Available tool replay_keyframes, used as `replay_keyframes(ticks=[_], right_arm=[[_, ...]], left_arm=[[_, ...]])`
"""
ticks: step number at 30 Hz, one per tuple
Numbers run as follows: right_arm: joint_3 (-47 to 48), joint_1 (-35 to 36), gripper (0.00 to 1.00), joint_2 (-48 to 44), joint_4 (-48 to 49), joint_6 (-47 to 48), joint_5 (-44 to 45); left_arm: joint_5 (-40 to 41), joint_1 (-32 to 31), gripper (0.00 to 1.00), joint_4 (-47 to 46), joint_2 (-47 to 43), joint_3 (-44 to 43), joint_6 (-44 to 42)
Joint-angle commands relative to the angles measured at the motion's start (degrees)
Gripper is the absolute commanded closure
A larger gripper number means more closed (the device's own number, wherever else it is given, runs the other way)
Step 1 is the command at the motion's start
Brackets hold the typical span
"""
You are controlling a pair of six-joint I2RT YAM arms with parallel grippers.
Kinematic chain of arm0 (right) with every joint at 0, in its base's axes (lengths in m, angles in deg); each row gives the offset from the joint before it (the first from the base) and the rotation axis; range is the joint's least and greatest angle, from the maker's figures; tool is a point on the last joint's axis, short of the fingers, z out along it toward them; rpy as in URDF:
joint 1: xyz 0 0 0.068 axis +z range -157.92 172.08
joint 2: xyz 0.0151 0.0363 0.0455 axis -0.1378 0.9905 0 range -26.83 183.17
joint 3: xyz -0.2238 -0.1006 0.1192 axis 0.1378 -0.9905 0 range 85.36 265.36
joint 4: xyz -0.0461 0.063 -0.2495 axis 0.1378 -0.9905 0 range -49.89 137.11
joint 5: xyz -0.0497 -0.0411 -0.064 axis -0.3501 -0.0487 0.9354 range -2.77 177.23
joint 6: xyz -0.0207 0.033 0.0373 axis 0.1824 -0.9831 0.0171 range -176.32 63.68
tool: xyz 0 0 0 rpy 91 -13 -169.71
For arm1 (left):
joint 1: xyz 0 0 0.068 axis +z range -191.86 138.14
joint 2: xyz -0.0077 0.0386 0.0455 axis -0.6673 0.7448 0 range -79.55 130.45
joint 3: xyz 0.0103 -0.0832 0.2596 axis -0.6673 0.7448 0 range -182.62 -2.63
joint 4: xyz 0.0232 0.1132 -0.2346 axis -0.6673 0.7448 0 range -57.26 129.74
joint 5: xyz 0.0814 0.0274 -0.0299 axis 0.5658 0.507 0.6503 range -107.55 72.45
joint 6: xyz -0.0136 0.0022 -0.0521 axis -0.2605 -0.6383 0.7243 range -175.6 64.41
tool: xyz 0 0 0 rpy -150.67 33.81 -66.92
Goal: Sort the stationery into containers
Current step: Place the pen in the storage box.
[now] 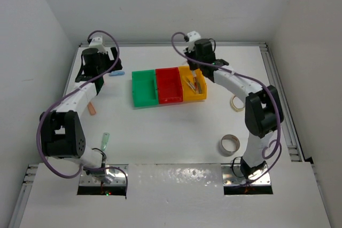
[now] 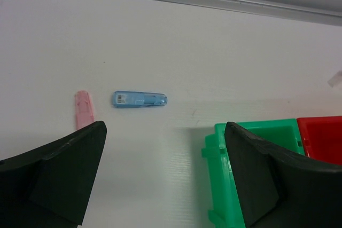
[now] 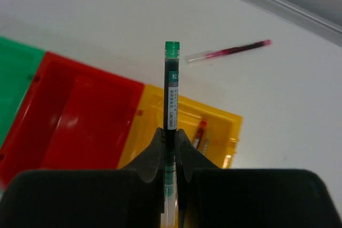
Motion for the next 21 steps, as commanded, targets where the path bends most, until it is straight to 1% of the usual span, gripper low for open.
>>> replay_keyframes(ticks=[1,6,8,11,13,21], right_arm=[[-0.8,2.4,1.00,2.1,2.2,7.1,-3.9],[-2.0,2.7,1.00,4.2,2.5,9.4,-3.7],[-3.6,3.3,1.00,4.2,1.5,11.4,-2.1],[-7.2,3.8,1.00,3.8,2.8,13.6,-1.6],[-8.5,3.8,1.00,4.2,3.4,13.8,-1.8],[-7.6,3.5,1.00,6.3,1.8,11.4,-0.2]], left_arm=[[-1.4,-1.1,0.10,0.3,-1.2,-0.6,1.1],[-0.2,-1.1,0.10,0.0,-2.0,0.0,0.5],[0.1,-1.1,0.10,-0.1,-2.5,0.5,0.4],[0.3,-1.1,0.10,-0.5,-2.8,1.1,0.6],[0.3,-1.1,0.10,-0.7,-2.7,1.3,0.8],[0.6,-1.1,0.10,-1.2,-3.0,1.5,0.4]])
